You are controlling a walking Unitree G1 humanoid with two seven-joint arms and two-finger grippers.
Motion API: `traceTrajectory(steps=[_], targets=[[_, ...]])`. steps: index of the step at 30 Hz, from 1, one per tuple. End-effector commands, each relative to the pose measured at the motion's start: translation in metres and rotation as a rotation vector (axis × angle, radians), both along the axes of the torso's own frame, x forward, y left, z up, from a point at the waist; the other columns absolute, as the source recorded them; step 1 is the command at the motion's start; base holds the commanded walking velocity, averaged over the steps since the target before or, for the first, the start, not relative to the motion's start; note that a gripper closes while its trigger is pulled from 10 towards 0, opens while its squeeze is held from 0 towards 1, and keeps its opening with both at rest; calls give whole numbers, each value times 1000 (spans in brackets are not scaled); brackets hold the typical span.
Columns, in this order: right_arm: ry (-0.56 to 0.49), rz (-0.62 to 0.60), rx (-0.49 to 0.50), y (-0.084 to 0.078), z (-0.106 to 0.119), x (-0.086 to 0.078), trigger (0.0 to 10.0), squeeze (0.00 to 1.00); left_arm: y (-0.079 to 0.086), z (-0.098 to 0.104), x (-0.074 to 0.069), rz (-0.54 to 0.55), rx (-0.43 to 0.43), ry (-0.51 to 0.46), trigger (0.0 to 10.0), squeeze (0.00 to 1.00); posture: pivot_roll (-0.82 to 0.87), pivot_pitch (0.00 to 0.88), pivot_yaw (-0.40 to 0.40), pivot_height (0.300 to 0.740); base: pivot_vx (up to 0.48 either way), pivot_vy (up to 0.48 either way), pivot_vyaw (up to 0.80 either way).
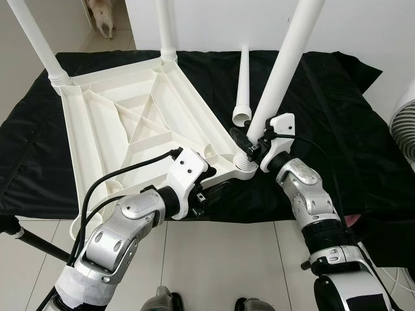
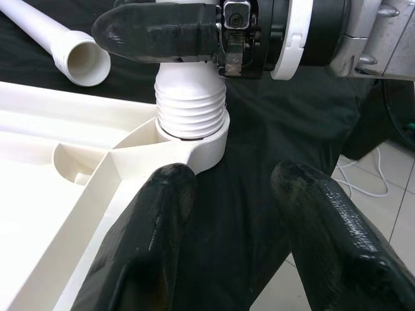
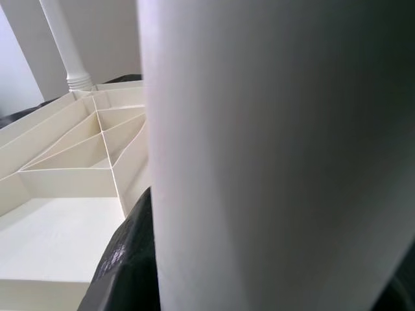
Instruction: Building children table
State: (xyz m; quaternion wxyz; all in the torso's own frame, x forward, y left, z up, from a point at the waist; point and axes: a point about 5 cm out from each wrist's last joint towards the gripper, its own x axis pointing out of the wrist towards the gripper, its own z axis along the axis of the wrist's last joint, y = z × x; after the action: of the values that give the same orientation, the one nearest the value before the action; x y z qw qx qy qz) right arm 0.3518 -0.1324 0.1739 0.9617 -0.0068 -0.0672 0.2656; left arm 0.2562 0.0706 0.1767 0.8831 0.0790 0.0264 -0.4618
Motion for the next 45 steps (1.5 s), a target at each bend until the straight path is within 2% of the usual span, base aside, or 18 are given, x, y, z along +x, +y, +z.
traceTrajectory(steps=[1,3,9,15,23,27,35,45], targets=[[89,-43,-3,-3,-24,-5,10000,0,-2,1,-2,-17,8,2,10000,0,-7,106,50,740,0,0,0],[89,-43,-3,-3,-24,-5,10000,0,-2,1,-2,-17,8,2,10000,0,-7,106,50,740,0,0,0],[-53,-53,57,3,-20,-20,10000,0,-2,0,-2,-16,8,2,10000,0,-9,100,50,740,0,0,0],[-96,-53,79,6,-20,-29,10000,0,-2,0,-2,-19,11,3,10000,0,-12,100,56,740,0,0,0],[-123,-16,7,10,-21,-35,10000,0,-2,0,-2,-22,15,5,10000,0,-13,103,60,740,0,0,0],[-74,-18,-70,10,-25,-29,10000,0,-1,0,-1,-16,17,1,10000,0,-14,98,62,740,0,0,0],[-27,-8,-118,10,-30,-25,10000,0,0,1,-1,-6,15,-3,10000,0,-11,96,58,740,0,0,0],[-100,69,-165,13,-30,-35,10000,0,1,2,-1,-2,15,-3,10000,0,-10,101,60,740,0,0,0]])
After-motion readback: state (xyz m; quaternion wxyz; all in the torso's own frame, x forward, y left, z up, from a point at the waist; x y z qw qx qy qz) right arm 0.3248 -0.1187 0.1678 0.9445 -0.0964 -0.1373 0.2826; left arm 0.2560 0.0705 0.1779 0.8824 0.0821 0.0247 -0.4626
